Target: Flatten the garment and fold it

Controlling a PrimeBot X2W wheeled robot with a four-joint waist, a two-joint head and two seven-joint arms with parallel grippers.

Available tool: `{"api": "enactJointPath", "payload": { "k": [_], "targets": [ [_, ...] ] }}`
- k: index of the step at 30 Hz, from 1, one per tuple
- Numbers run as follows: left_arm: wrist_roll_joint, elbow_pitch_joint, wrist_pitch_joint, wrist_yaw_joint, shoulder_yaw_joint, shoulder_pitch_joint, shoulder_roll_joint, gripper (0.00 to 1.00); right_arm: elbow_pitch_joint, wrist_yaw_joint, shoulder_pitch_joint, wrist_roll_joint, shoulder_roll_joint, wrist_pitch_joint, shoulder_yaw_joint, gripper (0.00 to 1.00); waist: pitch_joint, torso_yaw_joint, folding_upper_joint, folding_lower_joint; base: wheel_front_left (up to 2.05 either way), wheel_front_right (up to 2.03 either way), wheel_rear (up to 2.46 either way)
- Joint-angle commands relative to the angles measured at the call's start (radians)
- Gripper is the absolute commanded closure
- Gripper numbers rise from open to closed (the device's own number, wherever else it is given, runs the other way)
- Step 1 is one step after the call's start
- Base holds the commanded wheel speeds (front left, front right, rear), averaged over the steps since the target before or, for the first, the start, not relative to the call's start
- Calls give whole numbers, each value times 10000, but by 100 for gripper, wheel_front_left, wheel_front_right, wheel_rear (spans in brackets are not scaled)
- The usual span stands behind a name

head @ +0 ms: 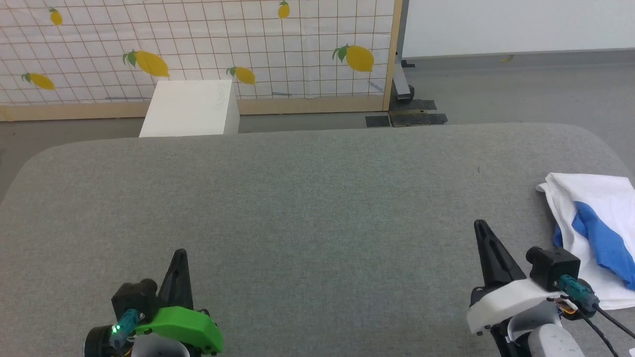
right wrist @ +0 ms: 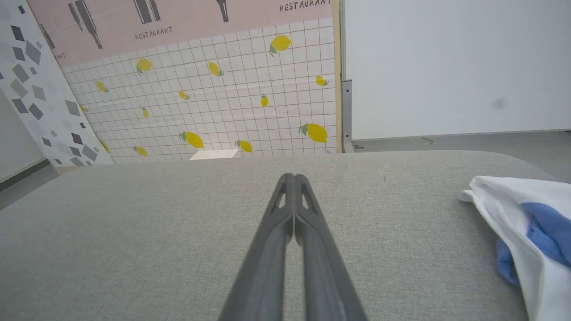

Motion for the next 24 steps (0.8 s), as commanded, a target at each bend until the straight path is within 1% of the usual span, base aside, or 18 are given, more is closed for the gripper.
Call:
{"api": "enactJointPath", "payload": {
  "k": [1,24],
  "targets": [
    [158,-90,49,-18,22,8,-27,100,-133,-3,172,-130,0,66,-24,100,7,2,0,1,0,0,0],
    [588,-531,503,-34,42,15,-51,100,-821,-6,364,-507,0,525,-78,100,108,27,0,1,0,0,0]
  ]
}}
